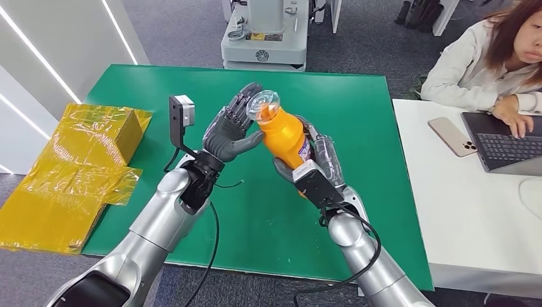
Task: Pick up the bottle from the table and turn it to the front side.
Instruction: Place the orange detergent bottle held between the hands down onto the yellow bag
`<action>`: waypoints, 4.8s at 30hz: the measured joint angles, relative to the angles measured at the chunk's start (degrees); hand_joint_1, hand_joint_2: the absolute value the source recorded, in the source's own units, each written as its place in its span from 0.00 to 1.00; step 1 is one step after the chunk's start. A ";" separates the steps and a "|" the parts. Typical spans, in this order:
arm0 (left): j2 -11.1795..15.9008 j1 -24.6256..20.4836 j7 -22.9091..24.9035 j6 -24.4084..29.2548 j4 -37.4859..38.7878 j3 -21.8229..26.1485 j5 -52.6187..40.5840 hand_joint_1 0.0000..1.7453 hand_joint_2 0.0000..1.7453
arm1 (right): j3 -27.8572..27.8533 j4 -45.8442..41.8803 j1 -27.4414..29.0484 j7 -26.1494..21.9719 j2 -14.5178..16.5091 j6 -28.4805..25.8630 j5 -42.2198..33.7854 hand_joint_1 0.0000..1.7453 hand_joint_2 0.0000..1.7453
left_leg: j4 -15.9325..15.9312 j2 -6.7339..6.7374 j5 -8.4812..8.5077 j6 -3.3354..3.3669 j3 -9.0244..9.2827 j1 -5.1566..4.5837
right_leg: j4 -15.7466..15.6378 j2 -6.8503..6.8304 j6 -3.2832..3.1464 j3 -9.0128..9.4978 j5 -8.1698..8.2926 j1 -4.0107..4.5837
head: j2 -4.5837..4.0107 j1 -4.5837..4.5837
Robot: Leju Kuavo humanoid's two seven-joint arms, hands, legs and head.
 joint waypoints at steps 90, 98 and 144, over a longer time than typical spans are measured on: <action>-3.19 0.79 -2.60 1.46 2.37 0.32 -6.10 1.00 1.00 | 4.56 18.19 -5.33 -5.27 3.01 -6.69 -1.42 0.00 1.00 | 0.00 -0.01 0.00 0.00 -0.02 0.00 | 0.00 -0.01 0.00 -0.01 0.00 0.00 | -0.01 0.00; -3.04 0.89 -3.16 1.42 3.29 0.36 -5.81 1.00 1.00 | 4.84 18.39 -6.65 -5.55 3.49 -6.58 -2.96 0.00 1.00 | 0.00 -0.01 0.00 0.00 -0.02 0.01 | 0.00 0.00 0.00 -0.02 0.00 0.00 | -0.01 0.00; 9.57 6.12 8.87 50.69 -10.55 4.06 -113.14 1.00 1.00 | 4.23 -16.92 10.59 -8.74 -5.64 -6.11 -5.74 0.00 1.00 | -0.02 0.07 -0.01 -0.01 -0.01 0.02 | 0.00 0.06 -0.01 -0.04 -0.03 0.01 | -0.01 -0.01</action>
